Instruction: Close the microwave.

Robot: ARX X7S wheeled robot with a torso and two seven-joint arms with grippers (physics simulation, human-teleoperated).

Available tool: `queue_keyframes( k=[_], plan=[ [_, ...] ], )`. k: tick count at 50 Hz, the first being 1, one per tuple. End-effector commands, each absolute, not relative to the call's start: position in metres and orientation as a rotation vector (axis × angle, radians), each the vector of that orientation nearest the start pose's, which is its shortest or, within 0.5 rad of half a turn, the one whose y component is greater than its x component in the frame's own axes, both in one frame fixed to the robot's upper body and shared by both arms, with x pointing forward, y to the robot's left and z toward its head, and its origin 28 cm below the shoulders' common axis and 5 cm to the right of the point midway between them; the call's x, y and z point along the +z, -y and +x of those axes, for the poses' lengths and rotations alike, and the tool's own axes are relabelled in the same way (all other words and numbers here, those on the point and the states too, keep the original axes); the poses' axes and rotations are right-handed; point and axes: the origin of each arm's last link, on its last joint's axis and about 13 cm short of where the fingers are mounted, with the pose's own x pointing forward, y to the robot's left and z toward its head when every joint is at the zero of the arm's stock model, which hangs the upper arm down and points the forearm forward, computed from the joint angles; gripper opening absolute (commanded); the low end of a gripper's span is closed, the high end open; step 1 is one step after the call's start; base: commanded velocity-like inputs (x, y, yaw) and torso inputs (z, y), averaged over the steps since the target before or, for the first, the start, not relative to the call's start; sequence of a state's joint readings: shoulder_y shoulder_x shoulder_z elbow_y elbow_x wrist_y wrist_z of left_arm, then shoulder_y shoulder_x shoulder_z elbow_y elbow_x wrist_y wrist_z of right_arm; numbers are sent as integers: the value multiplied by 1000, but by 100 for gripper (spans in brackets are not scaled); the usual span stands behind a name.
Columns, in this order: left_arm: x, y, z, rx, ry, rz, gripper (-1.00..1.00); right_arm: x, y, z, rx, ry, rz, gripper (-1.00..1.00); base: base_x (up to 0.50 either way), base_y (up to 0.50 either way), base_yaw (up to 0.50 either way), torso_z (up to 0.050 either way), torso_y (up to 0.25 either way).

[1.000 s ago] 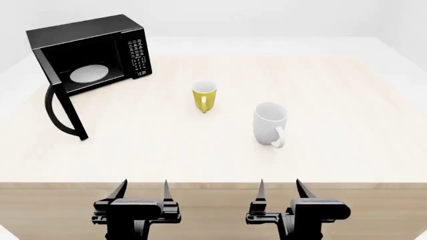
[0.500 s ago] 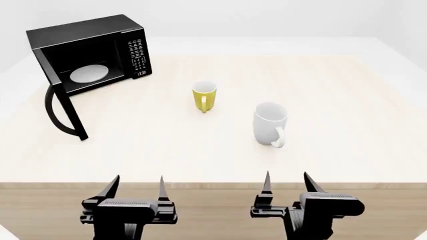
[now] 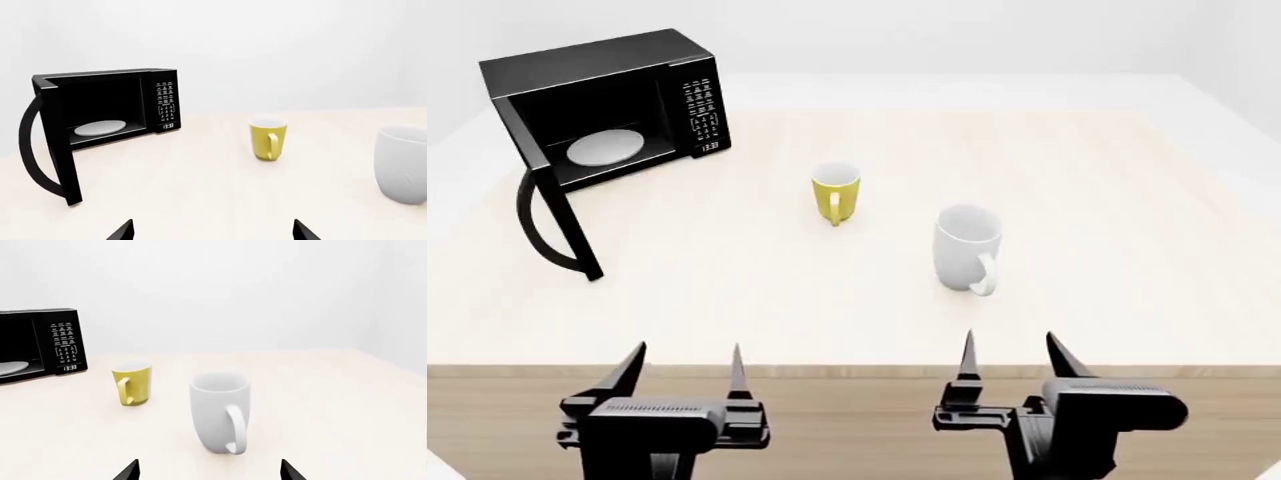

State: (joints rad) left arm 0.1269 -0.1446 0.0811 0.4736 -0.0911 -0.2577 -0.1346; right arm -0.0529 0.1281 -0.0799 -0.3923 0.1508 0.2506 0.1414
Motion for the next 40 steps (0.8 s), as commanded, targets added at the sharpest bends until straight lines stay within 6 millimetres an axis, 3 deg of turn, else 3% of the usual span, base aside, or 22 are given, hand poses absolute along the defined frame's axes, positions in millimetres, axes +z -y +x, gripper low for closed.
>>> queue_keyframes(
  k=[1,19,40],
  plan=[
    [77,-214,175,14,95,41,100,79,100,189,-3,97,28,100,0,0,0,0,0],
    [81,-212,172,6,103,43,100,87,101,184,-1,131,56,100,0,144,0,0,0],
    [78,-211,172,-1,102,43,100,86,101,184,-2,129,59,100,0,496,0,0,0]
  ],
)
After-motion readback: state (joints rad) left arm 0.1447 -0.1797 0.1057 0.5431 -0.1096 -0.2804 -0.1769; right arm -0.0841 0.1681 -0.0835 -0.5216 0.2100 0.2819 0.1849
